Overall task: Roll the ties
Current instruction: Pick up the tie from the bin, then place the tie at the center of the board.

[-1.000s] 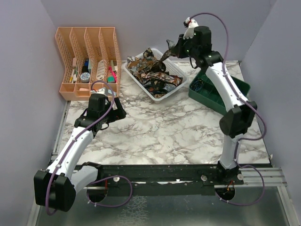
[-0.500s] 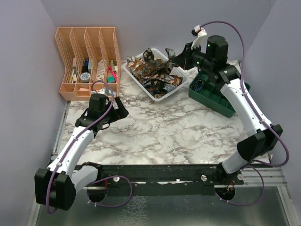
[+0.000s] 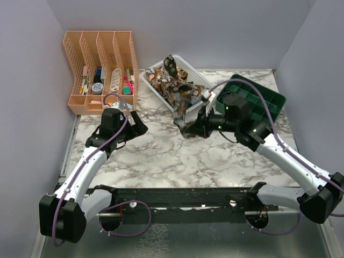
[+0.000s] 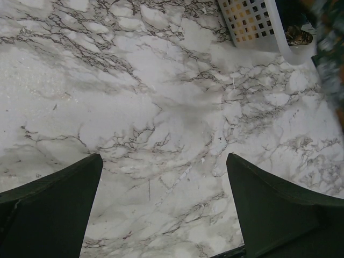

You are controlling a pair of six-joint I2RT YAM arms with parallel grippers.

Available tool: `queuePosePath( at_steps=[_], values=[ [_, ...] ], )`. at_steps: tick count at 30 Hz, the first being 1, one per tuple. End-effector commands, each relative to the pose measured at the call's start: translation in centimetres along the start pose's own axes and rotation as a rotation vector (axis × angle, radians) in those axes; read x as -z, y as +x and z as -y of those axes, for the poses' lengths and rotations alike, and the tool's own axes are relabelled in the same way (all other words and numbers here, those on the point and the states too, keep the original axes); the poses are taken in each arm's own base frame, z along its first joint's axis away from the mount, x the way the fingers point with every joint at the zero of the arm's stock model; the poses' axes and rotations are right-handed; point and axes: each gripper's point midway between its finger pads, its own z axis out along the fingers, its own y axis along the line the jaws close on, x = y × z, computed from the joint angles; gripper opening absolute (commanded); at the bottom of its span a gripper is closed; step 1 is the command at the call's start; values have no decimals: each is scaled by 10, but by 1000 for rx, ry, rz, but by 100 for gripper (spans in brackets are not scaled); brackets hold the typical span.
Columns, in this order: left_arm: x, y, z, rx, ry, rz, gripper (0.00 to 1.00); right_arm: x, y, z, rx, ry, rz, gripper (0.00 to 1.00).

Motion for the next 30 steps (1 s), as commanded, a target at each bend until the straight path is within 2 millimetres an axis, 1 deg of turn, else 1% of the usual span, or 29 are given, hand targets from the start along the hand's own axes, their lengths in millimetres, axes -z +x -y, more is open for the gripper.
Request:
queuePosePath(
  at_steps=[1, 3, 5, 8, 11, 13, 15, 18, 20, 22, 23, 24, 26, 28, 30],
  values=[
    [3, 1, 4, 22, 31, 4, 99, -5, 80, 2, -130, 8, -138, 0],
    [3, 1, 5, 25, 33, 4, 99, -6, 108, 14, -175, 67, -178, 1],
    [4, 1, 5, 25, 34, 5, 99, -7, 120, 17, -179, 73, -209, 0],
    [5, 2, 4, 24, 36, 9, 99, -9, 130, 17, -171, 56, -242, 0],
    [5, 3, 3, 27, 35, 9, 99, -8, 148, 8, -185, -15, -324, 1],
    [5, 5, 2, 26, 33, 6, 99, -5, 166, -5, -228, -91, -393, 1],
    [4, 8, 0, 25, 29, 1, 99, 0, 188, -20, -266, -162, -439, 0],
    [3, 10, -3, 28, 22, -2, 99, 6, 222, -30, -299, -159, -500, 1],
    [2, 12, -3, 32, 23, -6, 99, 7, 236, -37, -311, -160, -546, 0],
    [1, 13, -3, 34, 26, -8, 99, 8, 251, -39, -366, -157, -601, 0],
    [0, 13, -3, 34, 26, -9, 99, 8, 261, -34, -390, -128, -637, 0],
    [0, 13, -3, 33, 28, -10, 99, 8, 272, -25, -405, -70, -674, 0],
    [-1, 14, -3, 33, 28, -12, 99, 6, 290, -3, -409, 71, -725, 0],
    [-2, 15, -3, 34, 32, -18, 99, 3, 293, 25, -399, 246, -731, 1],
    [-3, 16, -2, 35, 37, -25, 99, 0, 284, 47, -386, 385, -692, 1]
  ],
)
